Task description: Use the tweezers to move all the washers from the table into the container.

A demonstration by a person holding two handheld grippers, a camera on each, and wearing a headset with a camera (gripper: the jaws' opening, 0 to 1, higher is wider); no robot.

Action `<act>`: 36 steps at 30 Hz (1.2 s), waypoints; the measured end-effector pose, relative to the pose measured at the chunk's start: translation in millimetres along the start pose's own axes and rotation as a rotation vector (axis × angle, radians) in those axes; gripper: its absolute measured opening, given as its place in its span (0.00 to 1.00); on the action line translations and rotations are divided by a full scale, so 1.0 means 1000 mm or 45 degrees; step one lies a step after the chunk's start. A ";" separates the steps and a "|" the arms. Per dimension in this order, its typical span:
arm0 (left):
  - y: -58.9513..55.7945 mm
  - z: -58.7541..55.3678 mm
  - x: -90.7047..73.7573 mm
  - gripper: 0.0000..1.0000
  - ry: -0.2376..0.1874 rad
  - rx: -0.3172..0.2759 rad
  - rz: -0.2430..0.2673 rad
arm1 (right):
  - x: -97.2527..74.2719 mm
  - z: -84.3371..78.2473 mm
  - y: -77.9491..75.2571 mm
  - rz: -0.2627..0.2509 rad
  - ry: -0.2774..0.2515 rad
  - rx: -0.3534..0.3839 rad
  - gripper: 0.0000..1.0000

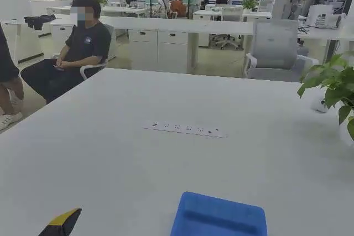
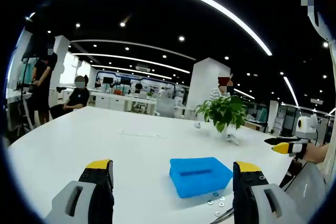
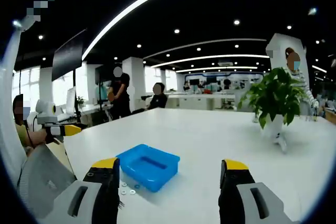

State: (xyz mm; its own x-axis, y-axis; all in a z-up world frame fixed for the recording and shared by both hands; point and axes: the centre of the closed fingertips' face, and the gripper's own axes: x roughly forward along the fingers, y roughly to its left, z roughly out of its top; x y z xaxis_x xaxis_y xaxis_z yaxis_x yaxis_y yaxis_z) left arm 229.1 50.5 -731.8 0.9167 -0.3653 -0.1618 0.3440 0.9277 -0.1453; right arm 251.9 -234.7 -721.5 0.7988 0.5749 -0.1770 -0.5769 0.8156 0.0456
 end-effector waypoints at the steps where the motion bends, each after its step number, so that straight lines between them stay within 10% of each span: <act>1: 0.000 0.000 0.000 0.95 -0.001 0.000 0.000 | 0.000 0.000 0.000 -0.001 0.002 0.000 0.77; 36: -0.004 0.001 0.001 0.96 -0.004 0.016 -0.025 | 0.002 -0.007 0.001 0.012 0.049 -0.011 0.76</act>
State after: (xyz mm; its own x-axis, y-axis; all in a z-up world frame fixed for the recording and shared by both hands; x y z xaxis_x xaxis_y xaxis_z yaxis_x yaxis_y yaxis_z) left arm 228.3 46.3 -730.1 0.9102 -0.3835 -0.1562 0.3647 0.9211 -0.1363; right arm 251.3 -233.0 -729.2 0.7861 0.5798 -0.2144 -0.5862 0.8092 0.0388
